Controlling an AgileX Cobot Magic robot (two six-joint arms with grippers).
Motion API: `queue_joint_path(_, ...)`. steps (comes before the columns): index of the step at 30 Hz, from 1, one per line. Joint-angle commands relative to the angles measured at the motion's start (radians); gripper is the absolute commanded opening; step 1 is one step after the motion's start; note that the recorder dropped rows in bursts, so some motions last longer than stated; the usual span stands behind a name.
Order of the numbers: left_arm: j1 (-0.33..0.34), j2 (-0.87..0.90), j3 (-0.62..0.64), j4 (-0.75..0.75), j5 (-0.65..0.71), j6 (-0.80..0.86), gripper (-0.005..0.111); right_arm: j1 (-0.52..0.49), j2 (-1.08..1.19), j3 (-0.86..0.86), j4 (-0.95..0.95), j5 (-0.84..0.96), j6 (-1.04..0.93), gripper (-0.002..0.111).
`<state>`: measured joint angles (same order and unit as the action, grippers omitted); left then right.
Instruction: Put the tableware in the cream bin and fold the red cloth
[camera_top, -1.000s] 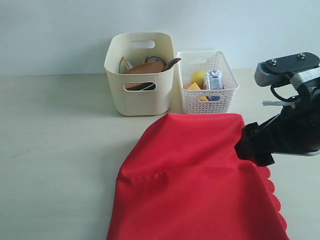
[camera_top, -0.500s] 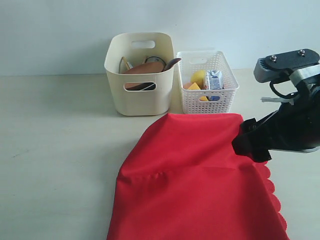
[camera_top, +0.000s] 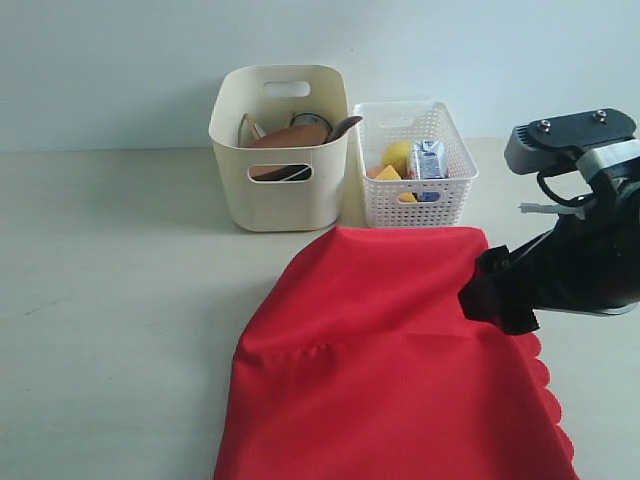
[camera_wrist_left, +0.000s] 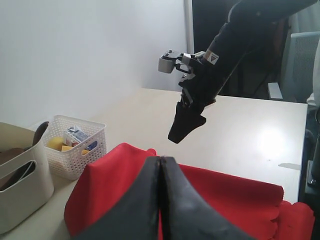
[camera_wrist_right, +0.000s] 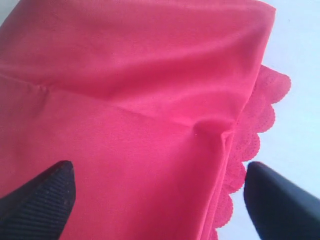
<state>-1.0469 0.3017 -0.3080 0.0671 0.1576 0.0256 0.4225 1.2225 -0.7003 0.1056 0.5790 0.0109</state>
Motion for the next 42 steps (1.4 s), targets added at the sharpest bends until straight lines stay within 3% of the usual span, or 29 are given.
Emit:
queue_joint_path(1,0.001,-0.003,0.038,0.004,-0.003,0.001,0.000,-0.004,-0.010,0.005,0.051,-0.020,-0.062,0.086)
queue_joint_path(15,0.019,-0.074,0.199,0.006,0.000,0.001,0.000,-0.004,-0.010,0.005,0.053,-0.023,-0.062,0.086)
queue_joint_path(31,0.354,-0.213,0.249,-0.040,0.004,0.001,0.000,-0.004,-0.010,0.005,0.053,-0.022,-0.069,0.086)
queue_joint_path(42,0.496,-0.258,0.249,-0.042,0.028,0.001,0.000,-0.004,-0.010,0.005,0.053,-0.052,-0.069,0.086)
